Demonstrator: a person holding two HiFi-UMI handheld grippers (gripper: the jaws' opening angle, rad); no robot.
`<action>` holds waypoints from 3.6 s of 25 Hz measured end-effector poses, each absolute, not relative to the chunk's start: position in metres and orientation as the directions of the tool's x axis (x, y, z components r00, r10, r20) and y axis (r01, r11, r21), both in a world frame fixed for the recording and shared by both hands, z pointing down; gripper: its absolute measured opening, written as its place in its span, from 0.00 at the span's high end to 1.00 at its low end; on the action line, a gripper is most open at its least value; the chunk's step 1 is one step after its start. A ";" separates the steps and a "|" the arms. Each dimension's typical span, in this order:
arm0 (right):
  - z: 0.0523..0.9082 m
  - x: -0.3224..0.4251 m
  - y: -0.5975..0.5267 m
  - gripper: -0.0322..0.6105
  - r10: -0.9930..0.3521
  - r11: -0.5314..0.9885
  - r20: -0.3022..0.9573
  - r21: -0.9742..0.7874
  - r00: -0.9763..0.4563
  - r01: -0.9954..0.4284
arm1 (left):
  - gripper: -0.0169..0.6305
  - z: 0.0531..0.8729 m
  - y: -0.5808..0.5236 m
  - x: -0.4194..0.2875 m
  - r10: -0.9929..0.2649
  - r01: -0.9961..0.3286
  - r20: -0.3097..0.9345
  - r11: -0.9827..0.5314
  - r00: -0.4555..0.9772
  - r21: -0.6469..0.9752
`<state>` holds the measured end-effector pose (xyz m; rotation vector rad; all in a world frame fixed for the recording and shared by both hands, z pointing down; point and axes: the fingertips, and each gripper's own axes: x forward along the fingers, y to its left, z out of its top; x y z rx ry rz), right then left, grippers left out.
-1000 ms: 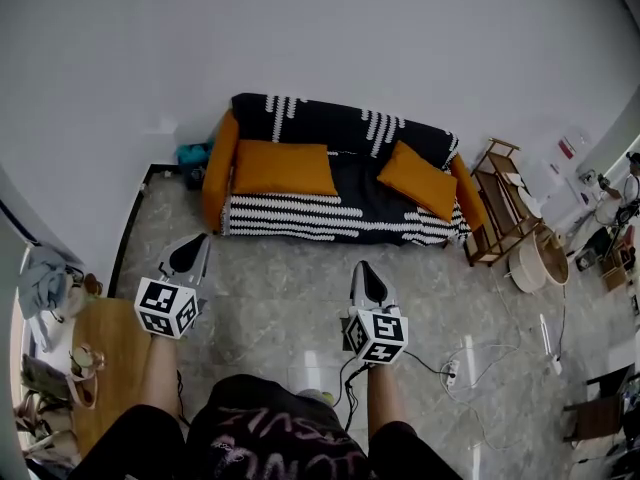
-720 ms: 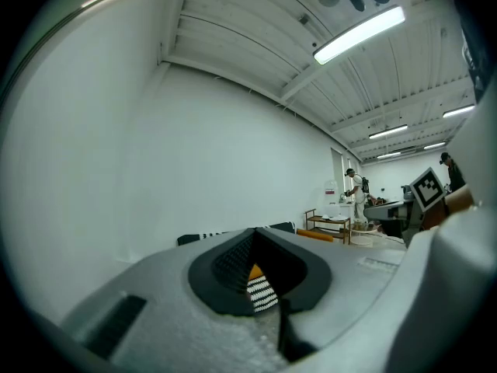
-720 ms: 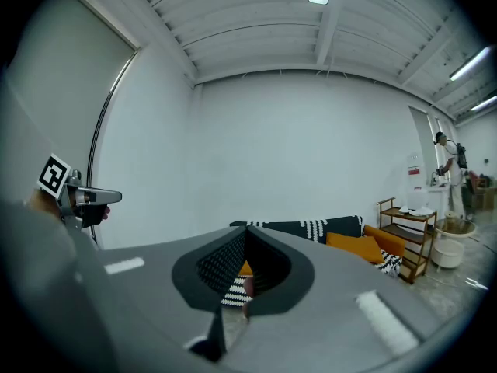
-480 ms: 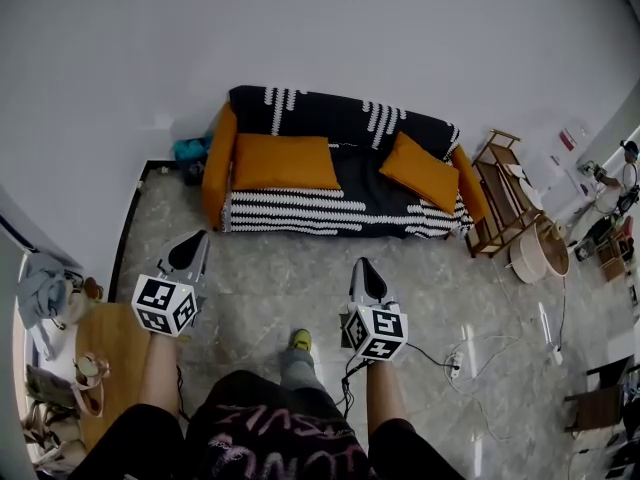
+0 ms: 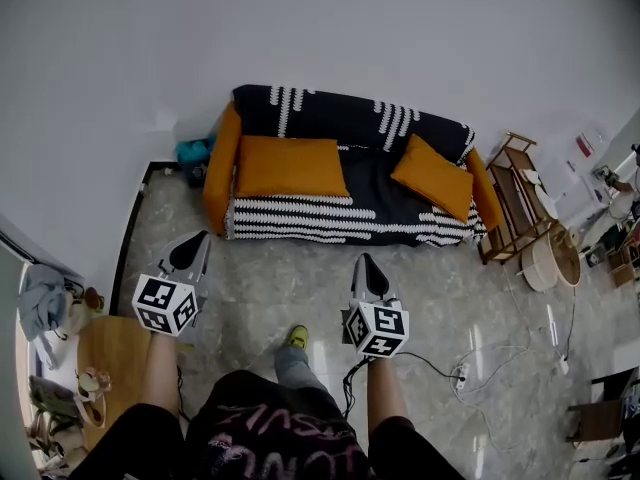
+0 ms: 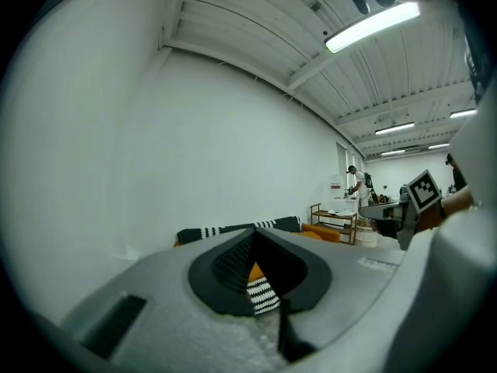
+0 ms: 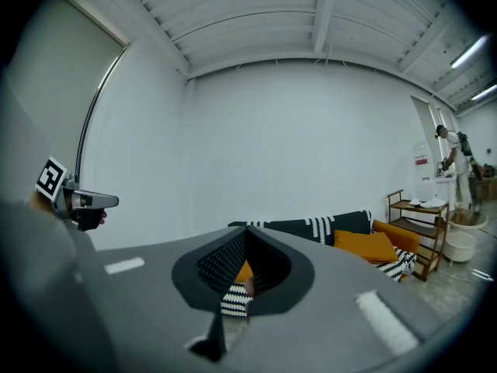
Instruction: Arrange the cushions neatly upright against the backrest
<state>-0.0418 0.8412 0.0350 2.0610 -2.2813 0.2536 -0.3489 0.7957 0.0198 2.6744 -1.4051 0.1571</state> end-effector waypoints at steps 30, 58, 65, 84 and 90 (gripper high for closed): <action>0.075 0.084 0.536 0.93 -0.951 0.193 0.211 -0.166 -0.226 -0.967 | 0.98 0.042 0.517 -0.226 -0.841 -0.871 0.244 -0.491 0.484 0.035; 0.187 0.025 0.223 0.93 -0.878 0.071 0.461 -0.142 -0.130 -0.987 | 0.98 0.181 0.170 -0.295 -0.712 -0.837 0.451 -0.513 0.538 0.188; 0.222 0.025 0.212 0.93 -0.835 0.056 0.534 -0.159 -0.134 -0.986 | 0.98 0.220 0.151 -0.300 -0.687 -0.850 0.505 -0.466 0.522 0.245; 0.334 0.047 0.143 0.90 -0.721 0.171 0.637 -0.217 -0.273 -0.961 | 0.91 0.329 0.127 -0.283 -0.630 -0.906 0.654 -0.344 0.418 0.248; 0.370 0.057 0.136 0.83 -0.679 0.162 0.675 -0.246 -0.288 -0.956 | 0.84 0.375 0.128 -0.280 -0.592 -0.919 0.704 -0.289 0.392 0.268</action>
